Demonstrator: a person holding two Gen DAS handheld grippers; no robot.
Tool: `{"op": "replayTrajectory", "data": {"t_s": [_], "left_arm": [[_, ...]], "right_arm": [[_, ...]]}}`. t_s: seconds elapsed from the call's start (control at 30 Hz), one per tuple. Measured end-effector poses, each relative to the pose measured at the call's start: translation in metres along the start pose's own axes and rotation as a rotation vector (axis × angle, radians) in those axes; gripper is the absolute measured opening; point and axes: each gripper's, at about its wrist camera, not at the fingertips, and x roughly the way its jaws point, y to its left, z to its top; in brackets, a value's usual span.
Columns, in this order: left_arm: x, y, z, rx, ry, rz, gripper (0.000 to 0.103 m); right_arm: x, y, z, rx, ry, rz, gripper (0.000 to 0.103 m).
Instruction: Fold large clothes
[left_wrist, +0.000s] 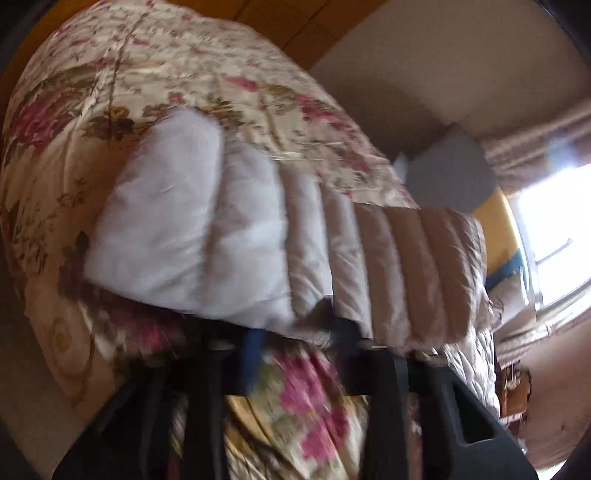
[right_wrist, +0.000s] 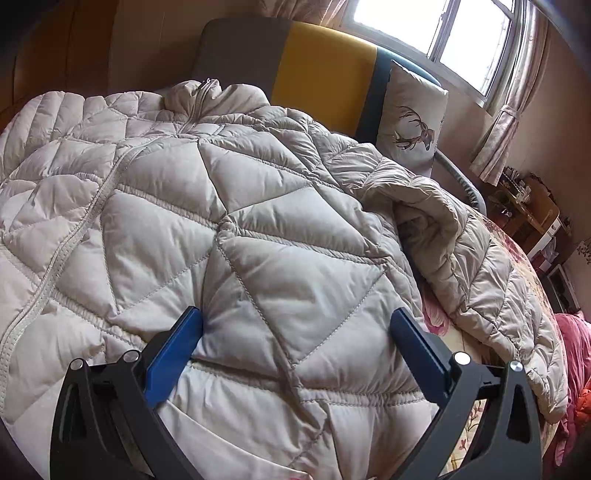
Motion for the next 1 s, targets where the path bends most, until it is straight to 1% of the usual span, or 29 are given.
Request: {"op": "replayTrajectory", "data": {"t_s": [0.07, 0.1, 0.17, 0.27, 0.37, 0.43, 0.47, 0.57, 0.7, 0.77, 0.87, 0.93, 1.0], "left_arm": [[0.005, 0.009, 0.014, -0.046, 0.001, -0.020, 0.007], [0.004, 0.009, 0.023, -0.043, -0.016, -0.010, 0.005], [-0.002, 0.008, 0.039, -0.018, -0.070, 0.017, 0.004], [-0.015, 0.010, 0.067, -0.003, -0.141, 0.033, 0.004], [-0.026, 0.010, 0.093, 0.033, -0.184, 0.041, 0.003], [-0.027, 0.009, 0.104, 0.068, -0.195, 0.044, 0.003], [-0.024, 0.005, 0.109, 0.103, -0.194, 0.057, 0.003], [-0.013, -0.001, 0.114, 0.170, -0.183, 0.061, 0.003], [-0.012, -0.009, 0.109, 0.155, -0.226, 0.047, 0.003], [-0.015, -0.025, 0.105, 0.154, -0.267, 0.026, 0.003], [-0.024, -0.061, 0.095, 0.236, -0.323, 0.014, 0.003], [-0.029, -0.094, 0.084, 0.321, -0.358, -0.006, 0.003], [-0.032, -0.136, 0.070, 0.421, -0.374, -0.053, 0.003]], "right_arm": [[0.001, 0.000, 0.000, 0.000, 0.000, 0.000, 0.101], [0.001, 0.000, 0.000, 0.000, 0.000, 0.001, 0.101], [0.001, 0.000, 0.000, 0.001, 0.001, 0.002, 0.101], [0.001, 0.001, 0.000, -0.002, 0.000, 0.001, 0.101], [0.001, 0.001, -0.001, -0.005, 0.021, 0.033, 0.101], [-0.001, 0.001, -0.004, 0.001, 0.048, 0.069, 0.101], [-0.002, 0.000, -0.006, 0.005, 0.048, 0.079, 0.101], [-0.004, -0.005, -0.008, 0.027, 0.036, 0.085, 0.101], [-0.001, -0.003, -0.006, 0.020, 0.037, 0.066, 0.101], [-0.001, -0.003, -0.007, 0.021, 0.033, 0.064, 0.101], [0.000, -0.004, -0.008, 0.026, 0.032, 0.071, 0.101], [0.000, -0.004, -0.008, 0.028, 0.031, 0.072, 0.101], [0.000, -0.004, -0.008, 0.028, 0.031, 0.072, 0.101]]}}
